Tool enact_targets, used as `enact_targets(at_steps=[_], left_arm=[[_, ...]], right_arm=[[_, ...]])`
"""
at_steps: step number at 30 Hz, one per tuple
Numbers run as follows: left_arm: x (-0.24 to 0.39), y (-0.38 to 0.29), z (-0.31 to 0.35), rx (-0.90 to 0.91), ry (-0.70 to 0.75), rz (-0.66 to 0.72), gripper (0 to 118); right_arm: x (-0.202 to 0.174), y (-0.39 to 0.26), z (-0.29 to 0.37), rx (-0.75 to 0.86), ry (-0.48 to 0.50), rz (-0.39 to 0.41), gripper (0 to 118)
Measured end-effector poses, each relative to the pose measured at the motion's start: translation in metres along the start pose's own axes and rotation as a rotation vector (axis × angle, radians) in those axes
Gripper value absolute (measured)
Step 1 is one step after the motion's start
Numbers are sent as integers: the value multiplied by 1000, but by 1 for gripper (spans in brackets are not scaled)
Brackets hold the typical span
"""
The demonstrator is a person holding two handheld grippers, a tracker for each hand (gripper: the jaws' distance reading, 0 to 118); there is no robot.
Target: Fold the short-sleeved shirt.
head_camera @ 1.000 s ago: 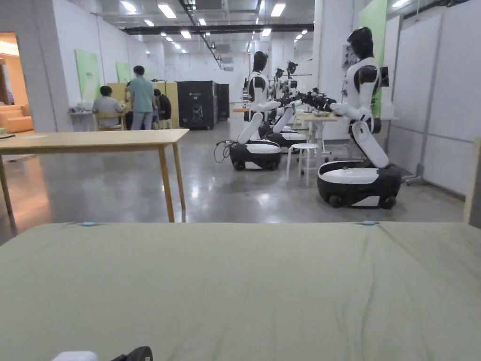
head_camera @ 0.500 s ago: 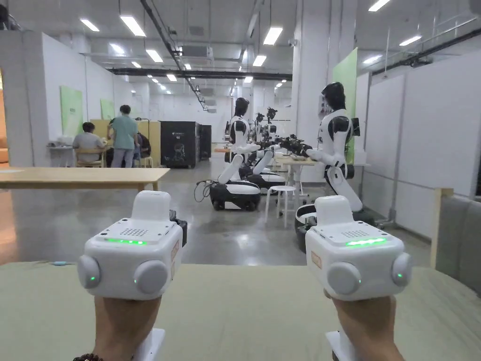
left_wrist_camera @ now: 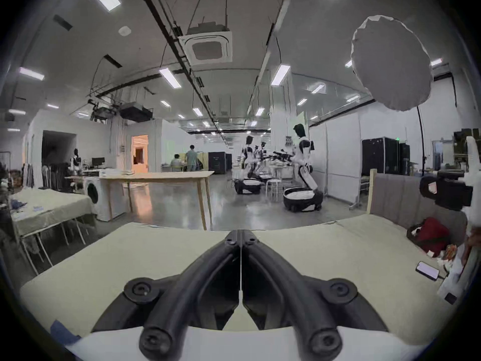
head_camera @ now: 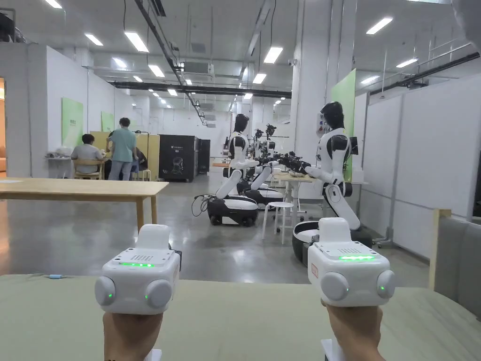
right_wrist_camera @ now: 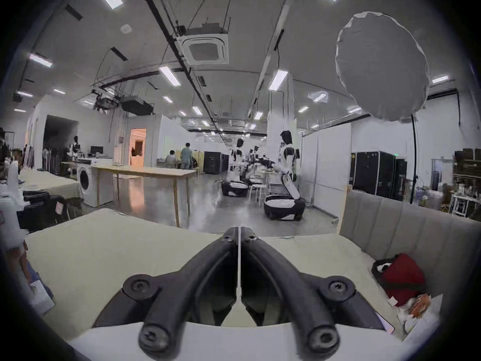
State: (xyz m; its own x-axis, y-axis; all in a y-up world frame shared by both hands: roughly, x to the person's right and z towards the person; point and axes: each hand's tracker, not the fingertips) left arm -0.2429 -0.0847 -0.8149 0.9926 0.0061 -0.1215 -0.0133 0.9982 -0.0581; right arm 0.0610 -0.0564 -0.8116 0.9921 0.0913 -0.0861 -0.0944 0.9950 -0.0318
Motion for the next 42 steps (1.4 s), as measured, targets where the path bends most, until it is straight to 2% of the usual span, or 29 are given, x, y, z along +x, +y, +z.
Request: enact_targets(at_steps=[3, 4, 5, 6, 7, 8, 9, 11, 12, 15, 17, 20, 24, 27, 33, 37, 41, 42], left_arm=[[1, 3, 2, 19, 24, -33, 11], [0, 5, 2, 13, 33, -37, 13], [-1, 7, 2, 9, 33, -29, 18], [-4, 8, 2, -5, 37, -4, 28], [-6, 9, 2, -14, 35, 22, 62], [-8, 10, 2, -17, 37, 45, 100], [-10, 10, 0, -33, 41, 65, 118], [-15, 1, 5, -70, 48, 151, 118], [-11, 10, 6, 9, 35, 75, 118], [-14, 8, 3, -21, 50, 46, 118], [-13, 9, 4, -13, 42, 29, 118], [-8, 14, 6, -2, 38, 27, 118], [-7, 16, 4, -10, 23, 20, 118], [-6, 15, 5, -27, 22, 15, 118], [-7, 17, 7, -26, 21, -22, 118], [-9, 18, 9, -20, 28, -42, 118], [-11, 21, 7, -22, 32, -44, 118], [-12, 21, 6, -23, 33, -43, 118]], right_arm=[[1, 0, -10, 16, -4, 32, 11], [0, 1, -9, 15, -3, 31, 26], [3, 0, -16, 9, 2, 25, 47], [4, 1, -17, 0, 6, 7, 75], [5, 1, -18, -12, 9, -15, 111], [7, 0, -19, -24, 3, -26, 118], [9, -2, -22, -31, 2, -34, 118], [11, -3, -16, 19, -28, -45, 118], [11, -3, -15, 11, -25, -43, 118], [16, 0, -17, -5, -18, -56, 118], [19, 4, -19, -51, 11, -98, 118], [21, 12, -15, -34, 30, -137, 118], [19, 17, 3, 38, 18, -79, 118], [24, 18, 10, 76, 85, -96, 118], [20, 23, 16, 81, 26, -99, 118], [27, 22, 13, 56, 51, -159, 118], [23, 24, 13, 0, -44, -144, 118], [23, 25, 13, -11, -36, -133, 118]])
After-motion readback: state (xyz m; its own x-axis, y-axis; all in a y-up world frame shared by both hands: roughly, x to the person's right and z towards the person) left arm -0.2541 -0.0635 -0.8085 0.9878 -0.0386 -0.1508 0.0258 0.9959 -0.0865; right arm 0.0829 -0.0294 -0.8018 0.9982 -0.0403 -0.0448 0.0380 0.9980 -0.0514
